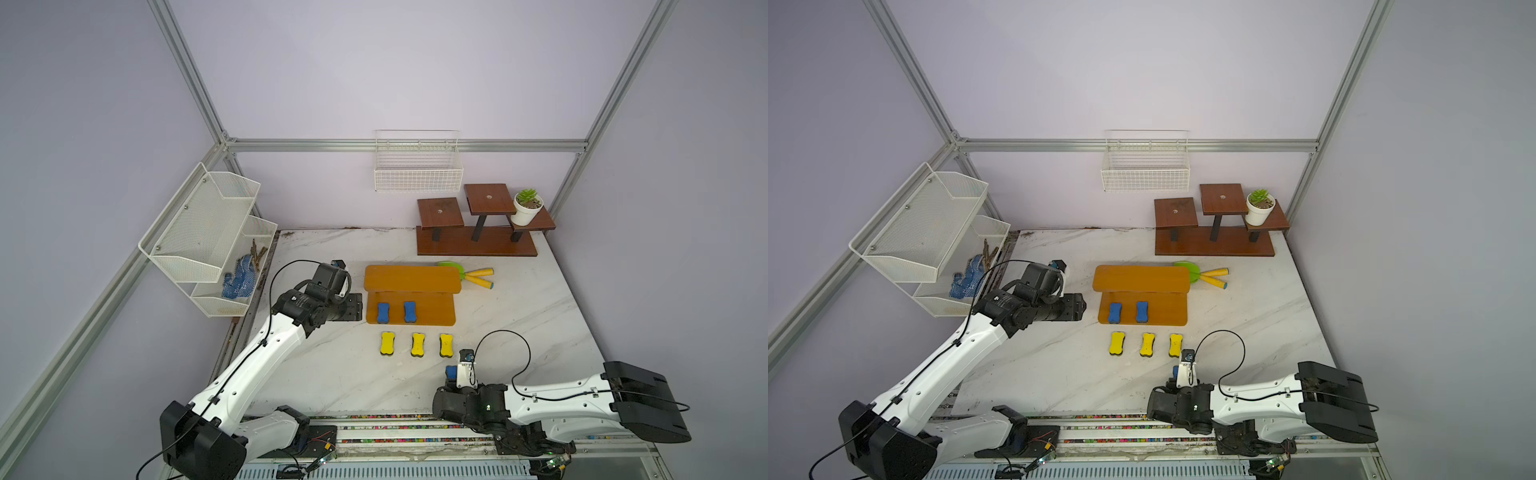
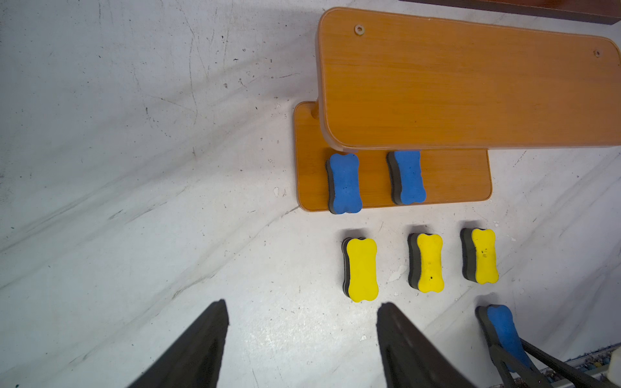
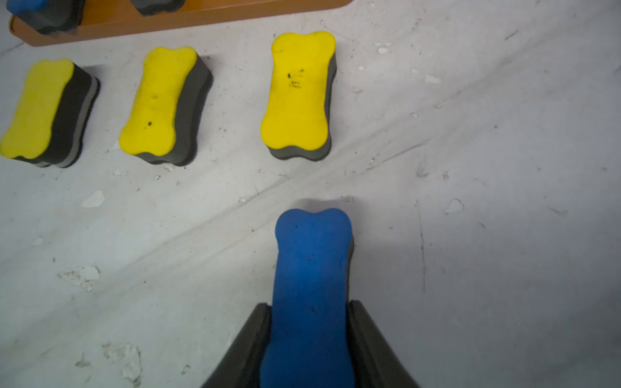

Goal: Remove the whiteboard erasers from the shelf
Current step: Place the whiteboard eraser at the center of the board.

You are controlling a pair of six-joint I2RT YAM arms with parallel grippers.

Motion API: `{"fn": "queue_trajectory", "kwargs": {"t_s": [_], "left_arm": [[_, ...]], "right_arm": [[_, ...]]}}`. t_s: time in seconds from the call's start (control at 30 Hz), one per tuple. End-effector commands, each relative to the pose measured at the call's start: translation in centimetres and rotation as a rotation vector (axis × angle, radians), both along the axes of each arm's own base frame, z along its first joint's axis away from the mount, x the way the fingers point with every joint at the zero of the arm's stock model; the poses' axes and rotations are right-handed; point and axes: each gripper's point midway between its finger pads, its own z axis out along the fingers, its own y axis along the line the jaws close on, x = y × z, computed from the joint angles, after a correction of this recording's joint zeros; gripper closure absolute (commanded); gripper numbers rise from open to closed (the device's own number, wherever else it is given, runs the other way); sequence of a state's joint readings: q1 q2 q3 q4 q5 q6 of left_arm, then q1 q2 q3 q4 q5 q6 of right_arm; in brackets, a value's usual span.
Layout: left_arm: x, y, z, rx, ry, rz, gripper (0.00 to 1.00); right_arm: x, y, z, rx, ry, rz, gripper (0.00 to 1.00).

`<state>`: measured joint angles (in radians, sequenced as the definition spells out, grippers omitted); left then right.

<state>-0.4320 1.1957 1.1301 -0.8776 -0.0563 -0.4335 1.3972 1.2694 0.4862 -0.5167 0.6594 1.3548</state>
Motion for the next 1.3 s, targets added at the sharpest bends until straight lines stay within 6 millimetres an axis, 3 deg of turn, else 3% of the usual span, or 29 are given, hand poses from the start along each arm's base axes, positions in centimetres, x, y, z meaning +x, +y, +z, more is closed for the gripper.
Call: {"fn": "queue_trajectory", "kwargs": {"t_s": [0.0,0.27,0.5,0.67,0.8,1.03,1.27], "left_arm": [[0.3,0.2,0.5,0.001,-0.036,-0.003,0.26],[0.4,0.3,0.5,0.005,-0.038,0.001,0.26],[0.4,0.3,0.3,0.009,-0.034,0.001,0.26],[0.5,0.7,0.3,0.02,-0.039,0.017,0.26],[0.7,1.0,0.1,0.033,-0.031,0.045,0.26],[1.0,1.8,0.0,0.063,-0.008,0.08,0.26],[1.7,3.8,-0.1,0.077,0.014,0.122,0.26]], "right_arm": [[-0.1,0.2,0.1,0.001,0.008,-0.01,0.56],[-0.5,1.4,0.4,0.012,0.033,0.044,0.38],[-0.5,1.3,0.9,0.01,0.029,0.049,0.37],[0.7,0.7,3.2,0.022,-0.045,0.046,0.37],[2.9,1.7,5.9,0.062,-0.129,0.067,0.37],[8.8,6.7,9.4,0.171,-0.253,0.164,0.39],[14.3,8.7,9.7,0.105,-0.315,0.199,0.39]]}}
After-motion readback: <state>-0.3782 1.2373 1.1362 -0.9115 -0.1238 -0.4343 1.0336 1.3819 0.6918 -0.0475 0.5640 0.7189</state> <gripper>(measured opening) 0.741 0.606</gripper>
